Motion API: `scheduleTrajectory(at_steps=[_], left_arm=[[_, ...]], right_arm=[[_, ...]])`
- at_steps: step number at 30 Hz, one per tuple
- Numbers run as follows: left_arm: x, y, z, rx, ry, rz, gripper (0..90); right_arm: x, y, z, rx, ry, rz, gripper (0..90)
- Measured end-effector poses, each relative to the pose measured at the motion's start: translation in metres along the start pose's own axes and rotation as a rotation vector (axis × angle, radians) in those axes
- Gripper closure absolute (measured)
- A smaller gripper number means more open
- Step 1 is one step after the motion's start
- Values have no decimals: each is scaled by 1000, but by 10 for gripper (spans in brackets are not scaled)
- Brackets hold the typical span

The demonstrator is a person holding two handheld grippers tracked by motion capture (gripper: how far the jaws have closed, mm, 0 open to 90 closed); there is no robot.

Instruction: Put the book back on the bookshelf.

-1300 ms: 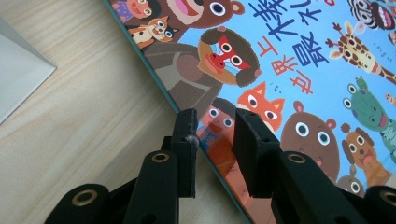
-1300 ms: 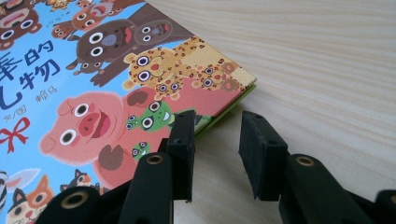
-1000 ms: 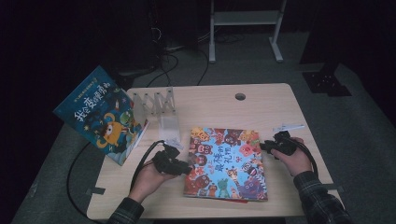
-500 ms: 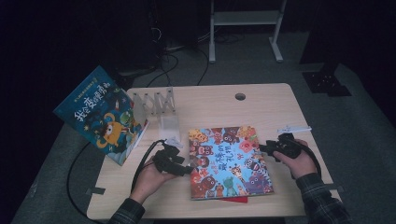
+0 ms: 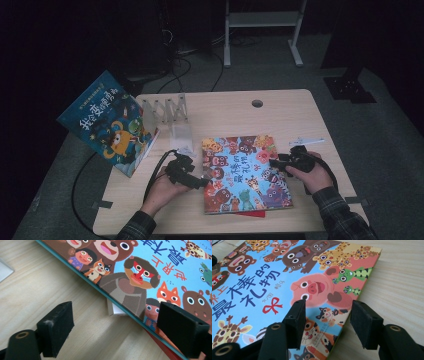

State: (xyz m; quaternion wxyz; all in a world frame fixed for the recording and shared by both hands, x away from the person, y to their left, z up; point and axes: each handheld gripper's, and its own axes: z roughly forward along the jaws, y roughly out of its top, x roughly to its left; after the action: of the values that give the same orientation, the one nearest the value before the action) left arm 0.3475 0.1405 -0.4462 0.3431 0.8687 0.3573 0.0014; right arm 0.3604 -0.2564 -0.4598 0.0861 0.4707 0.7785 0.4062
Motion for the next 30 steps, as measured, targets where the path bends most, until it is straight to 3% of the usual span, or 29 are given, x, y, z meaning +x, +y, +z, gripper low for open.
scheduleTrajectory(at_steps=[12,18,27,30], left_arm=[[2,0,3,-4,-22,-13,99],[2,2,5,-5,-26,-18,96],[11,-1,3,1,-37,-44,73],[14,-2,5,8,-63,-48,60]], right_arm=[[4,-3,-7,17,-9,-11,517],[17,-5,-5,37,47,-33,536],[32,-6,-4,56,65,-71,534],[35,-7,-4,58,72,-82,534]])
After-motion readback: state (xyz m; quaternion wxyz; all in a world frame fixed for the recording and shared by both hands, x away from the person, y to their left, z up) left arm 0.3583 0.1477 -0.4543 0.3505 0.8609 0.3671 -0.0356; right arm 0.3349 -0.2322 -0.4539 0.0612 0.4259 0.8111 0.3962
